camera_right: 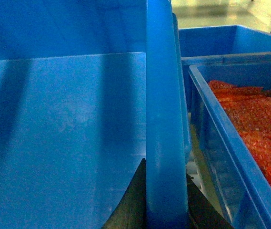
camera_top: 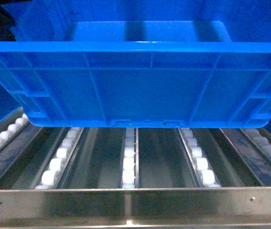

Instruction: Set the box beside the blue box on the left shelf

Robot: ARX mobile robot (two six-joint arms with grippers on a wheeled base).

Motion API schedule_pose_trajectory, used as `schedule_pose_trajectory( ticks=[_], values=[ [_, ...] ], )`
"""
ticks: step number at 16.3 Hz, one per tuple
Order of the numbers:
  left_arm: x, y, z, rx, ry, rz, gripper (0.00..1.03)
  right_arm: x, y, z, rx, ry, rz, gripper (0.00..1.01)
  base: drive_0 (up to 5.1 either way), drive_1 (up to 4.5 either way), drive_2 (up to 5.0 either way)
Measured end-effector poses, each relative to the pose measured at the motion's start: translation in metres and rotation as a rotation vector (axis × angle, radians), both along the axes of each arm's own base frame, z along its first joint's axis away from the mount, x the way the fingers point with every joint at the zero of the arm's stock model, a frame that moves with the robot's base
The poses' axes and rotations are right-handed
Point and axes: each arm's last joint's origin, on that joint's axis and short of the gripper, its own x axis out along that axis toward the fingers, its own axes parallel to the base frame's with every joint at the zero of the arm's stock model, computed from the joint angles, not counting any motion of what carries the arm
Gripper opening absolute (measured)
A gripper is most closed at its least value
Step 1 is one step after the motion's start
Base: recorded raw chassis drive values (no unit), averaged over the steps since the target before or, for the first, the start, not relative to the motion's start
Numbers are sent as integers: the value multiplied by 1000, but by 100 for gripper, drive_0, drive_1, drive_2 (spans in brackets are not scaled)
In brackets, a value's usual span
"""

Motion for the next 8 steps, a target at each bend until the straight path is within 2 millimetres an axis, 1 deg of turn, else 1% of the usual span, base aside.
schedule_pose_trajectory(
  ticks=[8],
  values=[
    [0, 0, 0, 1, -1, -1, 8, 0, 0, 0, 0, 1, 0, 7, 2, 435, -432]
  ],
)
